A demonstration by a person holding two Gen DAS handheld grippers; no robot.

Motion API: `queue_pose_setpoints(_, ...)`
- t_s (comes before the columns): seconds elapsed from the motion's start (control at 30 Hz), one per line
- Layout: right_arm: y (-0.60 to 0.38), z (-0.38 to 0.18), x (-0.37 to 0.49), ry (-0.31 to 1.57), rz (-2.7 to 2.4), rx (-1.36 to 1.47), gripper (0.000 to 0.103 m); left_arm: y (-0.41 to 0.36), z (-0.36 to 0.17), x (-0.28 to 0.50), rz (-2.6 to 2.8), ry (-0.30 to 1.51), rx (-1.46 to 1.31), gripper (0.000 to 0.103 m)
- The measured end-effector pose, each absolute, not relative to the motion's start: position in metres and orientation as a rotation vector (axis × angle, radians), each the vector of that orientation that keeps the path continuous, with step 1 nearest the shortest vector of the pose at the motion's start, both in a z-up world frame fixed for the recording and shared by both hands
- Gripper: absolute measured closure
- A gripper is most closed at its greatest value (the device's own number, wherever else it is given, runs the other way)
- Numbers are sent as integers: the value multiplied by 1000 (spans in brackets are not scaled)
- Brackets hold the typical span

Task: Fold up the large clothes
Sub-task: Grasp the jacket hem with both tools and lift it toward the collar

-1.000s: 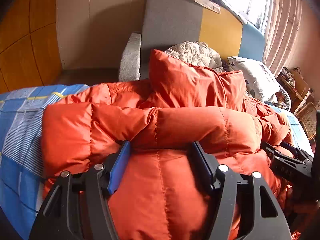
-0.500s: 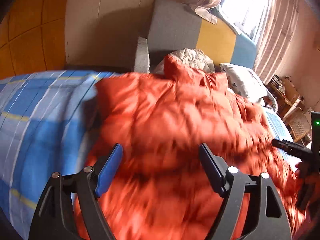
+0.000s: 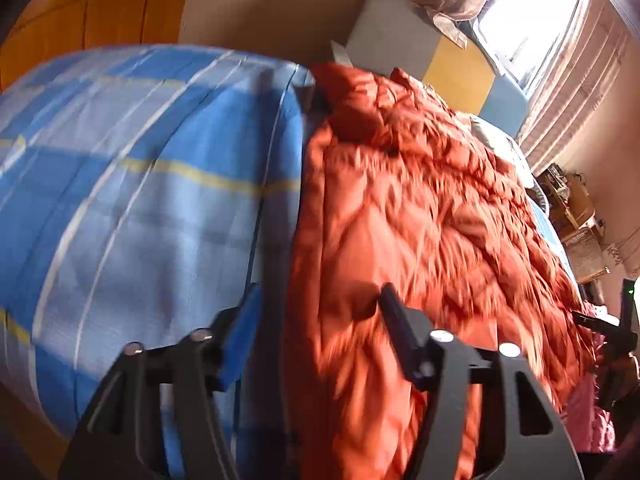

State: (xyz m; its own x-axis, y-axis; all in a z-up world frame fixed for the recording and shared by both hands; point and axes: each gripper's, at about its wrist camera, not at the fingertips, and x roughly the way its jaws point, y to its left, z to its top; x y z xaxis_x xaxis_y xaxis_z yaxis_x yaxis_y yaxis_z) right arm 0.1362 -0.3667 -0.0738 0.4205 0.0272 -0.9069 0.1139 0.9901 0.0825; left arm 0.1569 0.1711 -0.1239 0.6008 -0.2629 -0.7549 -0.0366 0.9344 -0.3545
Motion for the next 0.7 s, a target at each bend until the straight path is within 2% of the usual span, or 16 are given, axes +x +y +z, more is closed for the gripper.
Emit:
queue_pose_setpoints(0.07, -366, -76, 121, 1150, -28, 141, 21, 171, -129, 141, -156, 936, -378, 49)
queue_pose_setpoints(0.23, -358, -78, 93, 1160, 47, 141, 47, 159, -131, 108, -204, 941, -383, 50)
queue_pose_setpoints(0.3, -356, -77, 88, 1156, 64, 138, 57, 154, -130, 101, -217, 944, -362, 54)
queue_pose_setpoints(0.43, -353, -71, 84, 1143, 97, 125, 82, 154, -126, 91, -235, 918, -339, 90)
queue_pose_setpoints(0.53, -351, -60, 80, 1130, 117, 102, 88, 155, -115, 83, -249, 891, -315, 95)
queue_pose_setpoints(0.7, -348, -36, 66, 1109, 145, 49, 90, 160, -89, 65, -285, 855, -298, 96)
